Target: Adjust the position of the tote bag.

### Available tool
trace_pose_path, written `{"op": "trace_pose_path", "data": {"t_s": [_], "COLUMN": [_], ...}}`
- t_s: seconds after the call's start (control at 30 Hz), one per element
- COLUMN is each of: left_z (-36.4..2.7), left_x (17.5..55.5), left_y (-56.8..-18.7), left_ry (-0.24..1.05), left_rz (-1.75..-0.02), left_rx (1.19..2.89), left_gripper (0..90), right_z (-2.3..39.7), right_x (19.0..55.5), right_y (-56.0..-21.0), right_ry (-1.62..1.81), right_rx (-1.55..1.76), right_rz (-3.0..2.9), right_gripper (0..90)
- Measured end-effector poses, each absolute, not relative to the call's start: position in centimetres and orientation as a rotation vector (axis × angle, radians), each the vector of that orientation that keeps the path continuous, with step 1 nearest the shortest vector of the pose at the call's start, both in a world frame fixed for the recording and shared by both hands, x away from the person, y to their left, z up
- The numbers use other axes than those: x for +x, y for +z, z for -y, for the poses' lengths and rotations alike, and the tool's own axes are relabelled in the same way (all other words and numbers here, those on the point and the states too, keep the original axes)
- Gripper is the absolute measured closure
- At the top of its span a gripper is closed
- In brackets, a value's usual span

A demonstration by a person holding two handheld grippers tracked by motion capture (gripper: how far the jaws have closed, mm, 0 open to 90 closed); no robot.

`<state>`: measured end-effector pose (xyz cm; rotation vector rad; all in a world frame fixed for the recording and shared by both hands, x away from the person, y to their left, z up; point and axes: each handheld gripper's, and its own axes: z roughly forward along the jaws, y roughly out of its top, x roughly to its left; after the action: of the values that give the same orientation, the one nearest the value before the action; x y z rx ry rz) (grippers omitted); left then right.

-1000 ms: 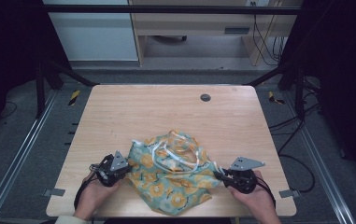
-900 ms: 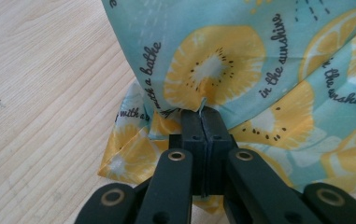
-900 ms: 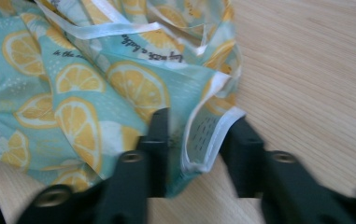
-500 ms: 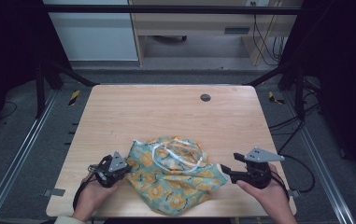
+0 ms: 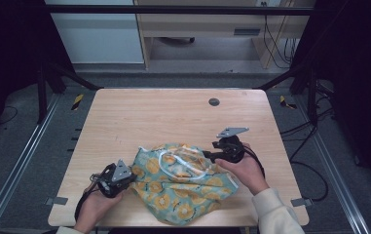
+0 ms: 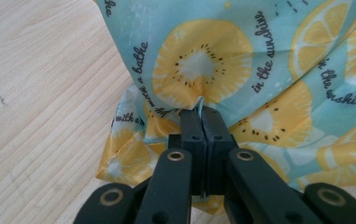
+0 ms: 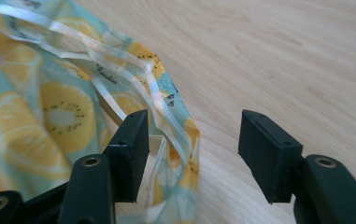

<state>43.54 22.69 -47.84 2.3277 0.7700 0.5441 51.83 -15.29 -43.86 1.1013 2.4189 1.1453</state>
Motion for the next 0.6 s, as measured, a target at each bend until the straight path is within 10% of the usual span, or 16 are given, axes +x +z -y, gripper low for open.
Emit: {"op": "trace_pose_path", "data": {"t_s": [0.23,0.33,0.6], "left_z": [-22.7,-22.7,-22.8], "left_x": [43.3,43.2,42.8], "left_y": [-47.6,-47.6,-47.5], "left_ry": [0.538,0.534,0.541], "left_rz": [-0.765,-0.768,-0.771], "left_rx": [2.320,2.317,2.314], "left_gripper": [90.0,90.0,89.8], "right_z": [14.0,14.0,14.2], "right_x": [53.1,53.0,50.7], "right_y": [-45.7,-45.5,-41.4], "right_ry": [1.060,1.074,1.286], "right_rx": [1.129,1.075,0.966], "right_rz": [-2.518,-2.538,-2.382], "right_gripper": [52.2,85.9,90.0]}}
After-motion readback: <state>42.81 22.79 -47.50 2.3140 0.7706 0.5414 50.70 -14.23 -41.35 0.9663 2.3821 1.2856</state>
